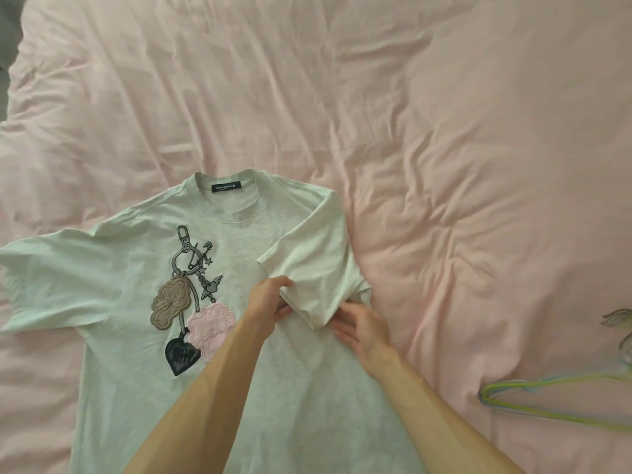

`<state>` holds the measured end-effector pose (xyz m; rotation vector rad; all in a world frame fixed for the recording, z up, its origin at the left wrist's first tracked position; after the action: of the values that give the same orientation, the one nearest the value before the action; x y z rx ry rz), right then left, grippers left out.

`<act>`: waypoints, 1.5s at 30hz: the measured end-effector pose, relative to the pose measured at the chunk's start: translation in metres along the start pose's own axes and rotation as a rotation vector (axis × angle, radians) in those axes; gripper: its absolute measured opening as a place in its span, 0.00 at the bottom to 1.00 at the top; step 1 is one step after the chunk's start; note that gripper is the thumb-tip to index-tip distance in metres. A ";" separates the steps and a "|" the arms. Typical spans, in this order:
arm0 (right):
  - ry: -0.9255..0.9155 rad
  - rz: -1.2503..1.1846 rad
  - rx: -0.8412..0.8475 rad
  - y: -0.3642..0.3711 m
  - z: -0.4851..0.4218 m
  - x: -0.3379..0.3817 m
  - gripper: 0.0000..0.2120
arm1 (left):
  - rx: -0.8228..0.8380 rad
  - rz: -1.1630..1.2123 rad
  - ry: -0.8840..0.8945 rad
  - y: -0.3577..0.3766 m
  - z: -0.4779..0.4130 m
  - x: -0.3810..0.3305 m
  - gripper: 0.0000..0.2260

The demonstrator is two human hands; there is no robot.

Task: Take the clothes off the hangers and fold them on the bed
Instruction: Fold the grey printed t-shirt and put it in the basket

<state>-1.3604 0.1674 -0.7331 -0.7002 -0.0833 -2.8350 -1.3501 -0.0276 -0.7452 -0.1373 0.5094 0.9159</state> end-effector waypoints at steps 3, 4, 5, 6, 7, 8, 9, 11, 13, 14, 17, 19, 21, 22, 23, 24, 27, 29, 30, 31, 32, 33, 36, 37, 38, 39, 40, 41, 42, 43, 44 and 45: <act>0.038 -0.287 -0.032 -0.011 -0.006 0.014 0.12 | -0.085 0.051 0.048 -0.005 -0.002 -0.007 0.14; 0.057 -0.336 -0.034 -0.012 -0.007 0.016 0.13 | -0.128 0.058 0.067 -0.010 -0.002 -0.007 0.16; 0.077 -0.365 -0.034 -0.011 -0.008 0.017 0.14 | -0.159 0.054 0.083 -0.014 -0.001 -0.008 0.16; 0.094 -0.380 -0.035 -0.010 -0.009 0.018 0.13 | -0.190 0.028 0.095 -0.019 -0.001 -0.008 0.16; 0.108 -0.385 -0.040 -0.007 -0.010 0.018 0.12 | -0.207 -0.007 0.105 -0.024 0.001 -0.008 0.16; 0.118 -0.387 -0.048 -0.005 -0.011 0.018 0.11 | -0.213 -0.064 0.104 -0.027 0.004 -0.008 0.16; 0.127 -0.386 -0.060 -0.004 -0.012 0.017 0.10 | -0.214 -0.140 0.104 -0.028 0.006 -0.008 0.18; 0.153 -0.394 -0.071 -0.003 -0.015 0.017 0.07 | -0.238 -0.331 0.166 -0.023 0.014 -0.016 0.23; 0.182 -0.374 -0.074 -0.005 -0.019 0.016 0.07 | -0.338 -0.579 0.347 -0.011 0.018 -0.034 0.29; 0.195 -0.352 -0.068 -0.006 -0.021 0.016 0.09 | -0.379 -0.709 0.454 0.000 0.022 -0.045 0.31; 0.226 -0.250 -0.034 -0.011 -0.029 0.017 0.12 | -0.277 -0.987 0.704 0.051 0.022 -0.076 0.33; 0.237 -0.204 -0.011 -0.014 -0.033 0.016 0.13 | -0.145 -1.078 0.720 0.085 0.014 -0.085 0.33; 0.242 -0.180 0.011 -0.014 -0.036 0.015 0.11 | -0.064 -1.122 0.694 0.111 0.001 -0.091 0.33; 0.242 -0.177 0.021 -0.014 -0.038 0.015 0.09 | -0.045 -1.144 0.667 0.122 -0.006 -0.094 0.33; 0.241 -0.175 0.029 -0.013 -0.039 0.014 0.09 | -0.030 -1.162 0.639 0.129 -0.012 -0.096 0.31; 0.239 -0.174 0.033 -0.013 -0.040 0.013 0.09 | -0.015 -1.167 0.621 0.135 -0.017 -0.099 0.28; 0.226 -0.184 0.024 -0.017 -0.045 0.008 0.09 | 0.033 -1.014 0.627 0.140 -0.036 -0.109 0.15; 0.211 -0.209 0.008 -0.019 -0.049 0.002 0.08 | 0.049 -0.868 0.637 0.137 -0.051 -0.114 0.12; 0.193 -0.224 0.002 -0.018 -0.049 -0.001 0.07 | 0.059 -0.813 0.635 0.132 -0.055 -0.116 0.11; 0.175 -0.234 -0.009 -0.018 -0.053 -0.005 0.07 | 0.070 -0.770 0.626 0.131 -0.061 -0.114 0.09; 0.154 -0.238 -0.025 -0.017 -0.055 -0.008 0.07 | 0.075 -0.726 0.616 0.129 -0.065 -0.113 0.08; 0.137 -0.234 -0.053 -0.017 -0.057 -0.009 0.07 | 0.085 -0.678 0.604 0.128 -0.068 -0.111 0.08; 0.059 -0.103 -0.146 -0.021 -0.053 -0.007 0.11 | 0.147 -0.550 0.559 0.129 -0.067 -0.107 0.14; 0.010 0.017 -0.193 -0.024 -0.047 -0.004 0.15 | 0.142 -0.596 0.577 0.128 -0.062 -0.104 0.17; -0.056 0.183 -0.252 -0.029 -0.042 0.001 0.18 | 0.098 -0.694 0.632 0.125 -0.056 -0.101 0.22; -0.145 0.391 -0.340 -0.034 -0.038 0.005 0.21 | 0.029 -0.817 0.724 0.120 -0.046 -0.097 0.25; -0.276 0.594 -0.448 -0.038 -0.033 0.012 0.22 | -0.041 -0.942 0.841 0.113 -0.034 -0.088 0.27; -0.465 0.740 -0.543 -0.035 -0.027 0.021 0.20 | -0.090 -1.051 0.960 0.105 -0.019 -0.077 0.29; -0.687 0.810 -0.626 -0.027 -0.021 0.032 0.16 | -0.085 -1.153 1.033 0.095 -0.007 -0.062 0.30; -0.875 0.853 -0.697 -0.021 -0.016 0.042 0.11 | -0.035 -1.256 1.049 0.089 -0.003 -0.039 0.32; -1.008 0.915 -0.726 -0.006 -0.014 0.053 0.07 | 0.003 -1.345 1.014 0.075 -0.002 -0.024 0.32; -1.060 1.003 -0.715 0.005 -0.018 0.063 0.09 | 0.019 -1.417 0.946 0.062 -0.004 -0.008 0.32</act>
<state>-1.4213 0.1479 -0.7194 -1.6762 0.8610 -1.2800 -1.4047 0.0030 -0.7389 -0.8121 1.0603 -0.6187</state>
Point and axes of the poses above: each hand's wrist, its own z-axis away from the middle knuckle, its own y-axis out of the palm, x = y × z, the point moved 5 cm from there along -z, towards the middle knuckle, and after that the axes turned 15 degrees about z, right-handed, at the moved point
